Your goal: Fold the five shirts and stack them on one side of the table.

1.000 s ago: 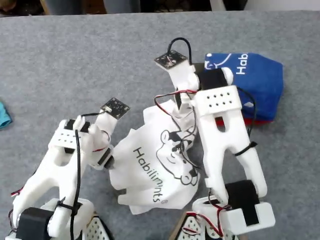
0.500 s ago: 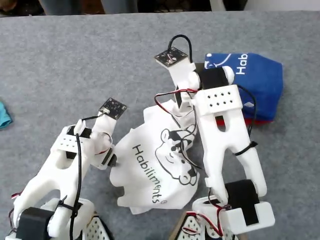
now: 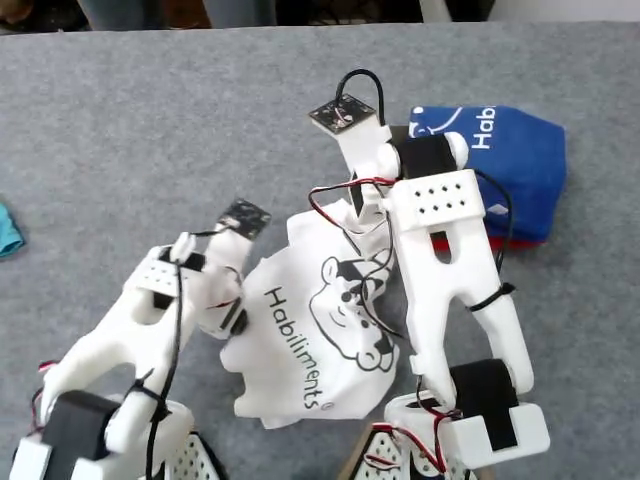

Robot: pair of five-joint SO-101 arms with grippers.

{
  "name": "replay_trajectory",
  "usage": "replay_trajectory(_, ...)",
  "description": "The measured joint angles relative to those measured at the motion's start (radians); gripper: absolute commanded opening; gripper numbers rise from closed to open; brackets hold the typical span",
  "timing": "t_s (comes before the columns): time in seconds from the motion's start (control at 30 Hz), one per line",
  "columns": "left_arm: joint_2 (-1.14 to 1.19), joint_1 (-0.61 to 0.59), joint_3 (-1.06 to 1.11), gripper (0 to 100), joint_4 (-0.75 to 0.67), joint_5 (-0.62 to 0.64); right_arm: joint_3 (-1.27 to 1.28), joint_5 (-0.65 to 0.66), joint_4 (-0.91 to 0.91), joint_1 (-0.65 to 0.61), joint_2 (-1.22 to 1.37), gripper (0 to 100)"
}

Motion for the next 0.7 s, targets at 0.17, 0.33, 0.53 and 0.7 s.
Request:
replay_trajectory(0.17, 0.054, 0.049, -0.041, 4, 0.012, 0.006, 0.000, 0.000, 0.000, 0.000, 0.000, 18.1)
replay_trajectory(0.33, 0.080, 0.077, -0.051, 3, 0.014, 0.009, 0.000, 0.000, 0.000, 0.000, 0.000, 18.1)
replay_trajectory(0.53, 0.081, 0.077, -0.054, 3, 0.014, 0.063, 0.000, 0.000, 0.000, 0.000, 0.000, 18.1)
replay_trajectory(0.7, 0.083, 0.023, -0.083, 3, 0.038, 0.072, 0.000, 0.000, 0.000, 0.000, 0.000, 18.1)
